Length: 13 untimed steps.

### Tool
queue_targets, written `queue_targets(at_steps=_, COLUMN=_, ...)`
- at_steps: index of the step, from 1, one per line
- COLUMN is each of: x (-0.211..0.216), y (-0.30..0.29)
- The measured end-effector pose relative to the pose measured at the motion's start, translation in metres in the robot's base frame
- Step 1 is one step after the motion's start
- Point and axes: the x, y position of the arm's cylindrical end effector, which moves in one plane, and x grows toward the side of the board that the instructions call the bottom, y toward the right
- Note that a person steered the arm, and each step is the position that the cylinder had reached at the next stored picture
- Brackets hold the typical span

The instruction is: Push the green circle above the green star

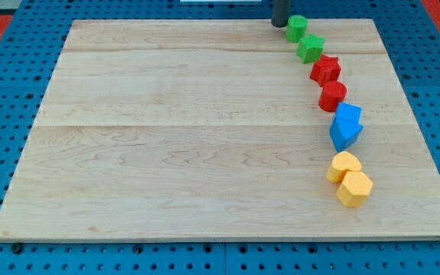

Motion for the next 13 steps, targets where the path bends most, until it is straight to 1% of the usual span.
queue_targets(at_steps=1, x=-0.001, y=-0.019)
queue_targets(at_steps=2, x=0.014, y=-0.06)
queue_targets(at_steps=3, x=0.015, y=-0.079)
queue_targets(at_steps=4, x=0.008, y=-0.071)
queue_targets(at_steps=5, x=0.002, y=-0.041)
queue_targets(at_steps=6, x=0.002, y=0.012)
queue_targets(at_steps=7, x=0.001, y=0.035)
queue_targets(at_steps=8, x=0.002, y=0.005)
queue_targets(at_steps=9, x=0.029, y=-0.016)
queue_targets(at_steps=10, x=0.045, y=0.01)
queue_targets(at_steps=11, x=0.045, y=0.037)
queue_targets(at_steps=12, x=0.045, y=0.05)
queue_targets(at_steps=13, x=0.045, y=0.021)
